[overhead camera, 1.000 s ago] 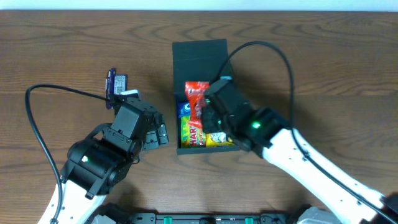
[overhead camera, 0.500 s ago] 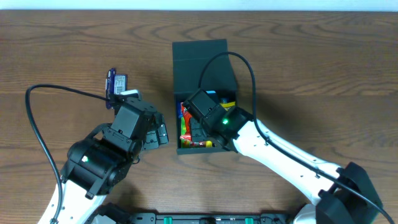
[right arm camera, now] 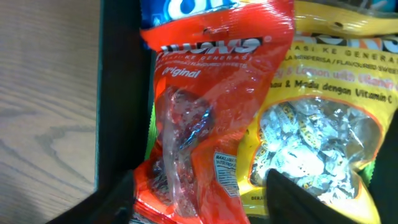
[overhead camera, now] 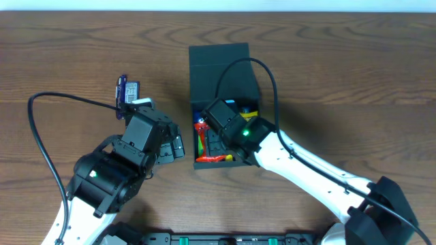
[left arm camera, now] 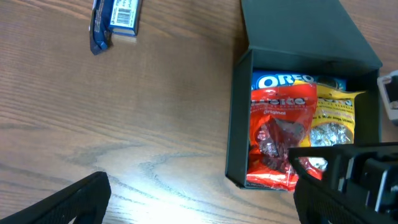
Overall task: Pack container
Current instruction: 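Push the red bag down into the box beside the yellow bag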
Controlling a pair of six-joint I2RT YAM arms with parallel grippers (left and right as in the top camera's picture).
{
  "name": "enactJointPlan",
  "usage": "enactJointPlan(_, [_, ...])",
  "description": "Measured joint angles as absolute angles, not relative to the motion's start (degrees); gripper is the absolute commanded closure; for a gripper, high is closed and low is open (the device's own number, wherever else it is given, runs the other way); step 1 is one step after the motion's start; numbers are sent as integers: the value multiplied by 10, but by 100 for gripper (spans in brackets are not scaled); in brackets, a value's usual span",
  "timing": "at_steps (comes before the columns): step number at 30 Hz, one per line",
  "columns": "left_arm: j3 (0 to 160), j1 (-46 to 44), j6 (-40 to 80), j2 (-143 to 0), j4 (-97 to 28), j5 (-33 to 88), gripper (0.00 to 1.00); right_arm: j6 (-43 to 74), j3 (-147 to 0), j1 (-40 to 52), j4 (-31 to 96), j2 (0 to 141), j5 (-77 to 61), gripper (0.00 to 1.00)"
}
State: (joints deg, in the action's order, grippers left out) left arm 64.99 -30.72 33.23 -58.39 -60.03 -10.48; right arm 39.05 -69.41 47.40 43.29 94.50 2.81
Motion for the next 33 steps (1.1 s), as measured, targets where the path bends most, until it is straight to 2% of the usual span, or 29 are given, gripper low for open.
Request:
enactJointPlan(2, [650, -307, 332, -584, -600, -105, 5, 387, -694, 467, 433, 936, 27, 91])
enactJointPlan(3, [650, -307, 332, -584, -600, -105, 5, 388, -694, 464, 433, 929, 27, 98])
enactJointPlan(12, [650, -307, 332, -584, -600, -105, 5, 378, -694, 460, 440, 868, 11, 98])
enactJointPlan(33, [650, -307, 332, -584, -600, -105, 5, 368, -694, 463, 477, 995, -15, 98])
